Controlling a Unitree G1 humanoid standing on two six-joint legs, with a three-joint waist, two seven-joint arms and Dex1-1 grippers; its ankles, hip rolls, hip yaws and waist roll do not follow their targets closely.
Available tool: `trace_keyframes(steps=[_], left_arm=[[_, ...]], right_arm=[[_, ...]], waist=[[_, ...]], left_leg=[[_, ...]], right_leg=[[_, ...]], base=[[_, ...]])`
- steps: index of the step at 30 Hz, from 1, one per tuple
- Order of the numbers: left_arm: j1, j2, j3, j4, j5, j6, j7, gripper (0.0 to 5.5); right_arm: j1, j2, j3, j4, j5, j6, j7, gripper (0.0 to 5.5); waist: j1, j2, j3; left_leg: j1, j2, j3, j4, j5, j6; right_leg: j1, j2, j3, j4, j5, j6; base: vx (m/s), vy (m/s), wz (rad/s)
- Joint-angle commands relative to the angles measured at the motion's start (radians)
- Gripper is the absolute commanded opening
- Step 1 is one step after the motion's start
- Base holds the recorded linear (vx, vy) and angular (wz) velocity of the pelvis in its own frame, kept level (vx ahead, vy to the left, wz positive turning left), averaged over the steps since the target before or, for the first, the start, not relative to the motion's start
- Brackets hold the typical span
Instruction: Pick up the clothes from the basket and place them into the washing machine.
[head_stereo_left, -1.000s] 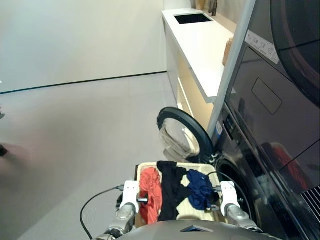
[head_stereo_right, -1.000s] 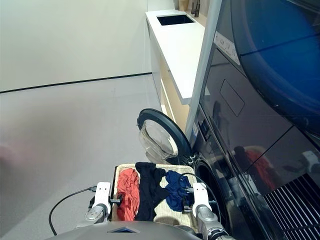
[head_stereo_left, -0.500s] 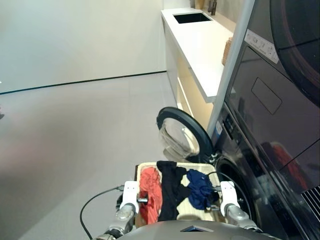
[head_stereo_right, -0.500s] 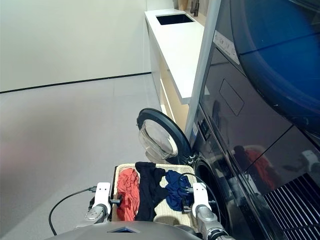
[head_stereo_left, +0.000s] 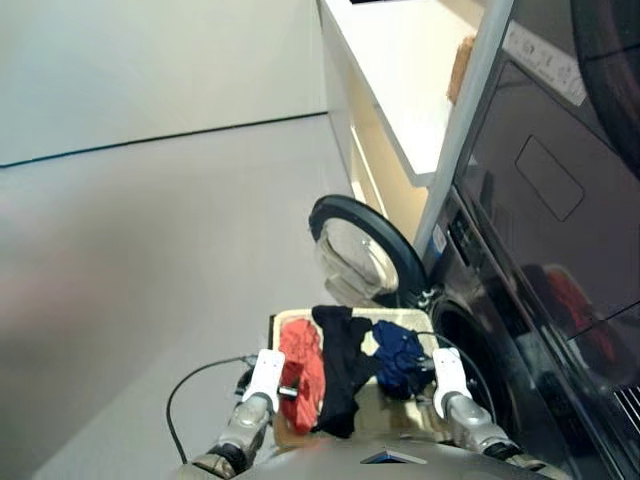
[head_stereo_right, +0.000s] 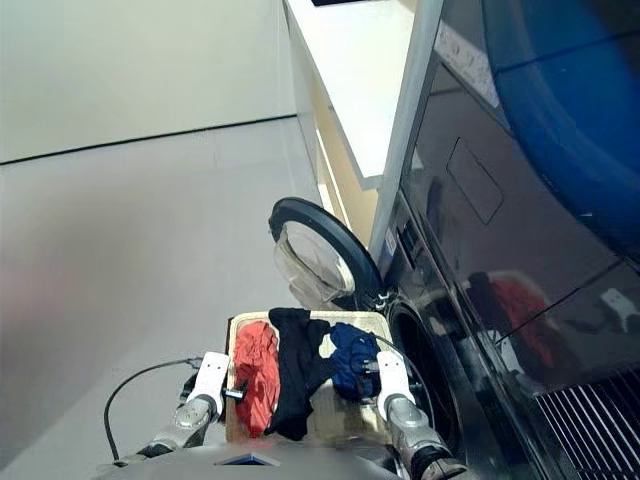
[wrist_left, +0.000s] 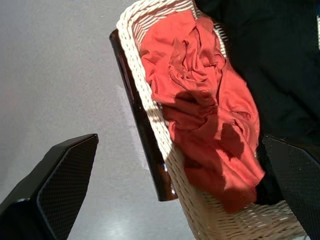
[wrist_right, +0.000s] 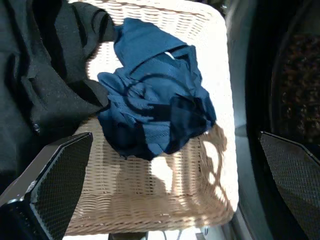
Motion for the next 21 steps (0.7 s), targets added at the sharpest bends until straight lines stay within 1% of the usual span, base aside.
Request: trace_keyframes(steps=[1, 2, 3, 5, 6, 7, 8, 9, 11, 12, 14, 16, 18, 19, 20, 21], left_arm=[[-0.123, 0.058, -0.011, 0.006, 0.057, -0.028, 0.02, 5.5], [-0.154, 0.069, -0.02, -0.008, 0.051, -0.027, 0.031, 5.5], [-0.177, 0.076, -0.024, -0.01, 0.052, -0.028, 0.041, 5.5], [-0.214, 0.088, -0.035, -0.022, 0.054, -0.025, 0.054, 5.5], [-0.233, 0.089, -0.041, -0.022, 0.056, -0.025, 0.059, 5.5], [-0.233, 0.089, -0.041, -0.021, 0.056, -0.025, 0.059, 5.5], [-0.272, 0.097, -0.048, -0.021, 0.053, -0.019, 0.068, 5.5], [-0.272, 0.097, -0.048, -0.021, 0.053, -0.019, 0.068, 5.5], [-0.328, 0.103, -0.059, -0.01, 0.063, -0.008, 0.086, 5.5], [-0.344, 0.106, -0.056, -0.006, 0.059, -0.007, 0.091, 5.5], [-0.355, 0.107, -0.057, -0.003, 0.055, -0.006, 0.094, 5.5], [-0.4, 0.122, -0.059, -0.005, 0.042, -0.004, 0.103, 5.5], [-0.416, 0.127, -0.058, -0.003, 0.036, -0.005, 0.108, 5.5], [-0.453, 0.143, -0.062, -0.012, 0.027, -0.003, 0.119, 5.5], [-0.469, 0.148, -0.063, -0.009, 0.026, -0.001, 0.123, 5.5], [-0.469, 0.148, -0.063, -0.009, 0.026, -0.001, 0.123, 5.5]], right_arm=[[-0.109, 0.046, 0.027, -0.057, 0.039, -0.049, 0.005, 5.5], [-0.135, 0.041, 0.038, -0.084, 0.055, -0.053, 0.004, 5.5], [-0.154, 0.039, 0.046, -0.104, 0.066, -0.057, 0.005, 5.5], [-0.183, 0.034, 0.059, -0.145, 0.083, -0.062, 0.004, 5.5], [-0.196, 0.033, 0.067, -0.161, 0.087, -0.066, 0.004, 5.5], [-0.197, 0.033, 0.067, -0.161, 0.087, -0.066, 0.004, 5.5], [-0.226, 0.026, 0.078, -0.2, 0.104, -0.07, 0.001, 5.5], [-0.226, 0.026, 0.078, -0.2, 0.104, -0.07, 0.001, 5.5], [-0.264, 0.023, 0.093, -0.237, 0.126, -0.077, -0.003, 5.5], [-0.276, 0.024, 0.093, -0.243, 0.132, -0.081, -0.002, 5.5], [-0.286, 0.021, 0.095, -0.254, 0.137, -0.083, -0.004, 5.5], [-0.32, 0.013, 0.108, -0.296, 0.166, -0.095, -0.004, 5.5], [-0.329, 0.013, 0.107, -0.313, 0.178, -0.099, -0.005, 5.5], [-0.351, 0.005, 0.117, -0.343, 0.189, -0.106, -0.009, 5.5], [-0.358, 0.004, 0.118, -0.347, 0.188, -0.11, -0.01, 5.5], [-0.358, 0.004, 0.118, -0.347, 0.188, -0.11, -0.01, 5.5]], waist=[[-0.017, -0.112, 0.061], [-0.016, -0.117, 0.094], [-0.016, -0.12, 0.111], [-0.017, -0.122, 0.135], [-0.019, -0.122, 0.146], [-0.019, -0.122, 0.145], [-0.021, -0.125, 0.168], [-0.021, -0.125, 0.166], [-0.027, -0.128, 0.192], [-0.028, -0.129, 0.194], [-0.029, -0.129, 0.198], [-0.036, -0.131, 0.221], [-0.038, -0.134, 0.224], [-0.041, -0.137, 0.232], [-0.044, -0.138, 0.232], [-0.044, -0.138, 0.231]], left_leg=[[-0.022, -0.09, 0.025, 0.082, -0.079, 0.039], [-0.072, -0.095, 0.022, 0.118, -0.083, 0.038], [-0.1, -0.094, 0.02, 0.133, -0.083, 0.039], [-0.15, -0.088, 0.02, 0.149, -0.079, 0.038], [-0.173, -0.089, 0.017, 0.162, -0.078, 0.038], [-0.176, -0.089, 0.017, 0.164, -0.078, 0.038], [-0.222, -0.089, 0.016, 0.188, -0.078, 0.036], [-0.224, -0.089, 0.016, 0.189, -0.078, 0.036], [-0.288, -0.085, 0.018, 0.219, -0.078, 0.033], [-0.309, -0.086, 0.018, 0.228, -0.078, 0.032], [-0.327, -0.085, 0.017, 0.237, -0.08, 0.032], [-0.402, -0.083, 0.022, 0.289, -0.09, 0.031], [-0.43, -0.083, 0.021, 0.307, -0.094, 0.032], [-0.49, -0.082, 0.017, 0.348, -0.104, 0.034], [-0.516, -0.082, 0.016, 0.364, -0.108, 0.035], [-0.517, -0.082, 0.016, 0.365, -0.109, 0.035]], right_leg=[[-0.03, -0.077, 0.04, 0.037, -0.031, 0.126], [-0.076, -0.078, 0.043, 0.065, -0.031, 0.123], [-0.105, -0.078, 0.043, 0.082, -0.031, 0.122], [-0.159, -0.083, 0.042, 0.11, -0.033, 0.121], [-0.183, -0.085, 0.041, 0.125, -0.035, 0.12], [-0.185, -0.085, 0.041, 0.126, -0.035, 0.12], [-0.234, -0.088, 0.039, 0.152, -0.038, 0.117], [-0.236, -0.088, 0.039, 0.153, -0.038, 0.117], [-0.303, -0.091, 0.039, 0.18, -0.036, 0.115], [-0.324, -0.088, 0.042, 0.189, -0.035, 0.114], [-0.342, -0.089, 0.044, 0.195, -0.035, 0.114], [-0.416, -0.088, 0.049, 0.235, -0.04, 0.112], [-0.44, -0.088, 0.049, 0.246, -0.041, 0.111], [-0.487, -0.087, 0.053, 0.266, -0.043, 0.109], [-0.51, -0.084, 0.054, 0.276, -0.044, 0.107], [-0.511, -0.084, 0.054, 0.276, -0.044, 0.107]], base=[[-0.149, 0.025, -0.003], [-0.147, 0.016, -0.015], [-0.19, 0.022, -0.003], [-0.121, 0.024, -0.013], [-0.063, 0.021, -0.037], [-0.093, 0.029, -0.009], [-0.067, 0.019, -0.001], [-0.088, 0.03, 0.041], [-0.088, 0.019, 0.067], [-0.082, 0.017, 0.05], [-0.036, 0.008, 0.005], [-0.079, 0.022, 0.008], [0.0, 0.0, 0.0], [0.0, 0.0, 0.0], [0.0, 0.0, 0.0], [0.0, 0.0, 0.0]])
